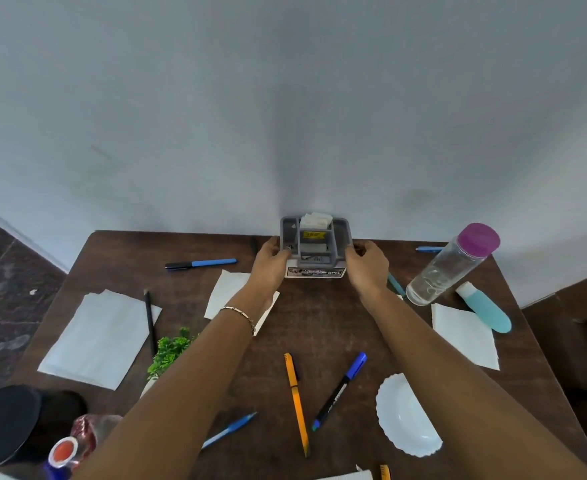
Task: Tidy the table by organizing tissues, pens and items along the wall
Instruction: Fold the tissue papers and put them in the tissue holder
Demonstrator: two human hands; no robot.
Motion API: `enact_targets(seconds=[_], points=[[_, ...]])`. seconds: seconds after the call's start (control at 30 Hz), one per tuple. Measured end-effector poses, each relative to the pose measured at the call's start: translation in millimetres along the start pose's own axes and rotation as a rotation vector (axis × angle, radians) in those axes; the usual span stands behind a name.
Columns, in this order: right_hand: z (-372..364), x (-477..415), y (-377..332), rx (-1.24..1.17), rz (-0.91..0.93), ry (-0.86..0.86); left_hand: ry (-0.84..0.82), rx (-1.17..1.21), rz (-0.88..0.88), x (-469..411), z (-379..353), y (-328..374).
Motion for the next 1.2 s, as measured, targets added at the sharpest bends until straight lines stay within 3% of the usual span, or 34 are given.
enact_targets(seconds=[0.13, 0.2, 0.27, 0.47, 0.83, 1.03, 1.2], points=[[-8.9, 25.2, 7.5, -0.102, -0.025, 0.095, 0.238, -0.272, -0.146, 13.6, 31.3, 4.8], [-20.9, 46.5, 17.3, -0.117, -0.017, 0.05, 0.41, -0.432, -0.232, 23.0, 58.8, 3.1], [-36.3, 64.9, 26.0, -0.077, 0.004, -0.062, 0.507, -0.564, -0.209, 25.3, 85.2, -4.3], [-78.4, 85.4, 28.6, 0.129, 0.115, -0.386, 0.389, -0.936, 0.069, 17.0, 119.1, -26.6], [-94.6, 88.8, 22.6, 0.161, 0.203, -0.562, 0.353, -0.852, 0.138, 5.7, 113.2, -38.6], [-90.2, 90.8, 23.2, 0.134, 0.145, -0.563, 0.31, -0.736, -0.081, 19.2, 106.3, -26.5], [-80.8, 97.2, 19.3, 0.116, 0.097, -0.545, 0.328, -0.649, -0.121, 45.6, 102.4, -5.4]])
Point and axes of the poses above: each hand's wrist, its own x-axis away from the middle knuckle, its own z-axis out of the back of the hand, y = z × x, the point moved 3 cm from there along -x, towards the middle knuckle, and after that the axes turned 8 degrees about z, right-handed, at the moved point
